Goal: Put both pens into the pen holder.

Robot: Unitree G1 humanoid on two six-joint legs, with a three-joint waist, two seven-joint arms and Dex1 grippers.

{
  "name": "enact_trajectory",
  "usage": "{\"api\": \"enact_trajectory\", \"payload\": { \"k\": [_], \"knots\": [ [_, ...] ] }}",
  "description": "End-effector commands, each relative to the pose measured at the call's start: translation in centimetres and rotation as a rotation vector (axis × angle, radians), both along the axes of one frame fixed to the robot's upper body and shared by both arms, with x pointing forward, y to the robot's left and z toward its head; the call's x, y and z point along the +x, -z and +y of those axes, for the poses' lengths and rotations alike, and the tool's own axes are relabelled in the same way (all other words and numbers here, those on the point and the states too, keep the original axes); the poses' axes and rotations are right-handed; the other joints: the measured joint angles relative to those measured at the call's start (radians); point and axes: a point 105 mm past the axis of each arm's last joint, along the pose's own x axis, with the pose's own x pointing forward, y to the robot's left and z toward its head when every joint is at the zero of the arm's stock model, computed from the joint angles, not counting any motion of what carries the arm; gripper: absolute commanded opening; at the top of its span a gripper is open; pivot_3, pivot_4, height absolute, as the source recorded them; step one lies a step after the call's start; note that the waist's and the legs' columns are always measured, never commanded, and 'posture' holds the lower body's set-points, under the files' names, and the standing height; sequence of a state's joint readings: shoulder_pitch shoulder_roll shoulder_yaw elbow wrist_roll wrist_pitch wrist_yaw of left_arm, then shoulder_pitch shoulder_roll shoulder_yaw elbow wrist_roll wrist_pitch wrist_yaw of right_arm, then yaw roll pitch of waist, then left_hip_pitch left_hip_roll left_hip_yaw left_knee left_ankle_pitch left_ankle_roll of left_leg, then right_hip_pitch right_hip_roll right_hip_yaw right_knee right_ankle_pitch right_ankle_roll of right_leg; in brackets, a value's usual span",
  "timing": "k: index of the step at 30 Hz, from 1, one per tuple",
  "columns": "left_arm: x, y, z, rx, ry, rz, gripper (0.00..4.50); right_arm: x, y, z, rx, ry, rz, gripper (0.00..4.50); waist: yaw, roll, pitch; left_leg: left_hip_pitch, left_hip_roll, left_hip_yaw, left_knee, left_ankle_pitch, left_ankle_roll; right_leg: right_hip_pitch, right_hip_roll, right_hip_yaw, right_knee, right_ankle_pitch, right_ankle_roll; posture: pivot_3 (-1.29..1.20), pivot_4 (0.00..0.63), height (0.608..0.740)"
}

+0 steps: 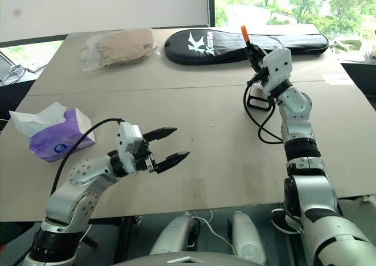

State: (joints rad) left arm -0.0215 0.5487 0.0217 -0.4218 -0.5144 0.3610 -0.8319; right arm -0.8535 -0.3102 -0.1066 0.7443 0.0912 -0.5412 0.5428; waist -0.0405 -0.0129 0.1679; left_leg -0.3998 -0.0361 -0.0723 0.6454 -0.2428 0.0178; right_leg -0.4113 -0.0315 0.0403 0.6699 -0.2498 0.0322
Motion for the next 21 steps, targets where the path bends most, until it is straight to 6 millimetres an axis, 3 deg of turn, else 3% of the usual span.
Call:
{"api": "enact_trajectory", "payload": {
  "k": [1, 6, 13, 21],
  "knots": [
    [-0.5, -0.7, -0.1, -0.007, 0.005, -0.043, 4.50, -0.4, -1.6, -0.3, 0.015, 0.007, -0.097, 0.02, 0.000, 0.000, 0.000, 0.000, 0.000, 0.000, 0.000, 0.000, 0.000, 0.000, 0.000, 0.000, 0.000, 0.000, 0.000, 0.00, 0.150, 0.740],
    [-0.6, -0.2, 0.3, 0.002, 0.000, -0.040, 4.50, -0.2, -0.9, -1.0, 0.074, 0.054, -0.110, 0.02, 0.000, 0.000, 0.000, 0.000, 0.000, 0.000, 0.000, 0.000, 0.000, 0.000, 0.000, 0.001, 0.000, 0.000, 0.000, 0.00, 0.150, 0.740],
    [-0.6, 0.6, 1.2, 0.009, -0.009, -0.031, 4.50, -0.6, -2.2, -3.1, 0.262, 0.161, -0.184, 0.02, -0.001, 0.000, 0.000, 0.000, 0.000, 0.000, 0.000, 0.000, -0.001, 0.000, 0.000, 0.001, 0.001, 0.000, 0.000, 0.00, 0.150, 0.740],
    [-0.3, -0.7, 0.4, 0.013, 0.004, -0.046, 4.50, -0.6, -1.0, -3.4, 0.330, 0.219, -0.169, 0.02, 0.000, 0.000, 0.000, 0.001, 0.000, 0.000, 0.001, 0.000, 0.000, 0.000, 0.000, 0.001, 0.002, 0.000, 0.000, 0.00, 0.150, 0.740]
  ]
}}
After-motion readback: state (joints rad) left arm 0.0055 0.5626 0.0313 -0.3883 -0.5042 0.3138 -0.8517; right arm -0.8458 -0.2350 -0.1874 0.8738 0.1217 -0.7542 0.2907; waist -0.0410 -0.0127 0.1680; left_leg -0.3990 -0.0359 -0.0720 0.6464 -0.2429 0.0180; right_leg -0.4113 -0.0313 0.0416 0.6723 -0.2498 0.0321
